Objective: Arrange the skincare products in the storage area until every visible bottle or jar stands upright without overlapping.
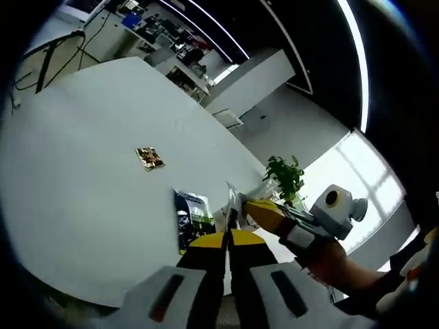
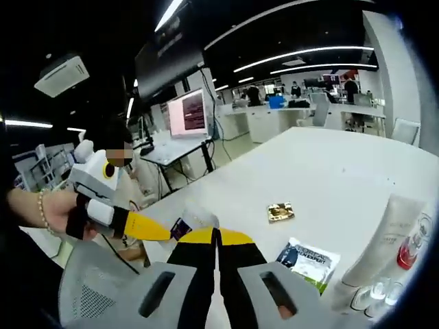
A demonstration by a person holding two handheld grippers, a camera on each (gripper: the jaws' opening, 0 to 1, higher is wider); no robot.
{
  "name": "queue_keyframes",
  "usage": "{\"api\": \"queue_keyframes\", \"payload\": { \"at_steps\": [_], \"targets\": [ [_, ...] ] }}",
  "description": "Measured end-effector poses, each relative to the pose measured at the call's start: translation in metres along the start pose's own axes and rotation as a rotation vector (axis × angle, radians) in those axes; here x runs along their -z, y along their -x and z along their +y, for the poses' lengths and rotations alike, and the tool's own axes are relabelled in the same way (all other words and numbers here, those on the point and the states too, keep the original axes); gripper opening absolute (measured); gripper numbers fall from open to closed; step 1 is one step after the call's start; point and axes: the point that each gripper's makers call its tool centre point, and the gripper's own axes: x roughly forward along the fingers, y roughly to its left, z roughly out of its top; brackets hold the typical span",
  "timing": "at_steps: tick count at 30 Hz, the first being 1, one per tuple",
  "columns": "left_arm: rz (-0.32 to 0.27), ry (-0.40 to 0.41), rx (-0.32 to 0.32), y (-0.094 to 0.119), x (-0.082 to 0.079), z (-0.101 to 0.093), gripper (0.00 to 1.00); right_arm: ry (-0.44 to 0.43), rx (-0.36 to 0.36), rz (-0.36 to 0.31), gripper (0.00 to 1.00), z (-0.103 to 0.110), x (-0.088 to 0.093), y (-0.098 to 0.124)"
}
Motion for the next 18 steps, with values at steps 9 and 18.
{"api": "queue_keyframes", "payload": {
  "at_steps": [9, 18],
  "targets": [
    [0.042, 0.035, -0.055, -0.008, 0.006, 0.024, 0.0, -0.006, 0.006, 0.057, 0.01, -0.009, 0.018, -0.015],
    [0.085, 0.045, -0.091, -0.017, 0.015, 0.045, 0.0, 0.009, -0.028, 0.1, 0.01, -0.013, 0.033, -0.028]
  ]
}}
